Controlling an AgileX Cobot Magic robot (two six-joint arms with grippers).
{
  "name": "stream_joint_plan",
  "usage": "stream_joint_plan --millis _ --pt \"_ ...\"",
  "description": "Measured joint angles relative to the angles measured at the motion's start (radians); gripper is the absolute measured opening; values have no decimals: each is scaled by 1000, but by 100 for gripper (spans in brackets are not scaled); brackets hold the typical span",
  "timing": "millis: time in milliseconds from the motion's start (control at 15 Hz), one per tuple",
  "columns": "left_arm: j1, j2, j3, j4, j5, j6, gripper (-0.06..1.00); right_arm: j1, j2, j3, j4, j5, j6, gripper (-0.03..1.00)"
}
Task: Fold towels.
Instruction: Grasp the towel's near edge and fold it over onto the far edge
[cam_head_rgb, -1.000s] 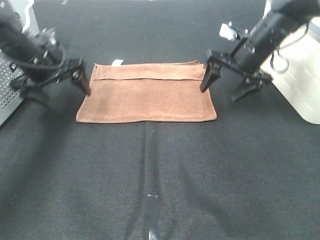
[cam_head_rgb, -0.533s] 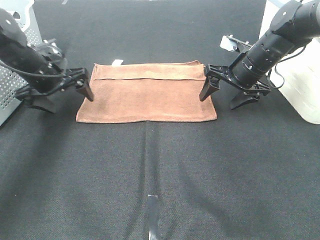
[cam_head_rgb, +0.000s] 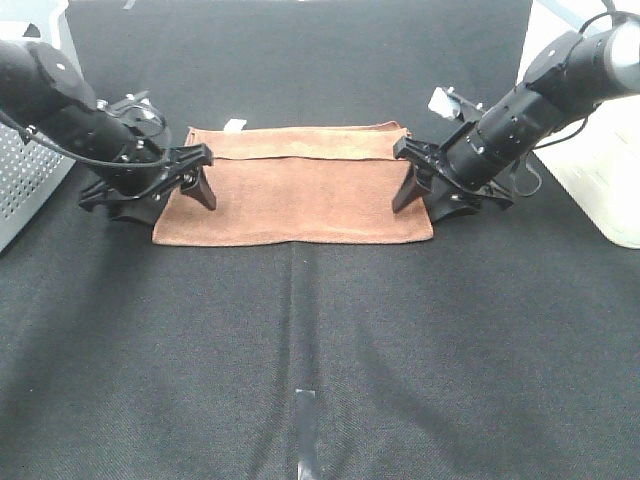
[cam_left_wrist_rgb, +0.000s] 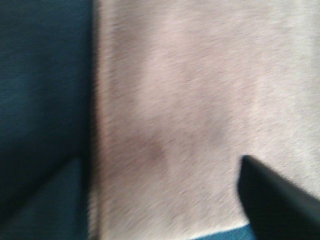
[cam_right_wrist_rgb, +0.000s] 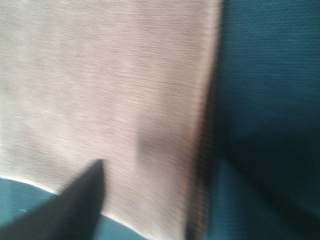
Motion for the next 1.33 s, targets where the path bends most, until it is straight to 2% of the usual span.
stream_joint_plan --millis 133,200,267,467,533,600,733,867,1067,1200,1333 --pt "-2 14 -5 -10 14 3 37 0 11 0 9 0 -3 19" --pt "-2 15 -5 -3 20 3 12 0 11 1 8 0 2 2" --pt "-2 15 -5 10 27 3 3 0 11 1 7 3 9 0" --pt "-1 4 -10 75 104 3 1 0 11 2 -42 45 68 0" --pt "-1 4 -10 75 104 3 1 0 11 2 -42 45 68 0" --pt "-1 -15 -10 135 162 -3 1 0 -4 22 -69 73 87 0" --pt "-1 -49 -8 185 238 -19 1 0 -59 112 -81 77 88 0" --pt "-1 -94 62 192 264 -19 1 0 -131 235 -81 47 81 0" --pt "-2 -171 216 191 249 -19 1 2 -198 378 -69 11 45 0" --pt "-2 -187 234 186 245 -20 1 8 -224 392 -62 -3 27 0" --pt "1 -188 195 182 268 -31 1 8 -229 344 -64 -3 27 0"
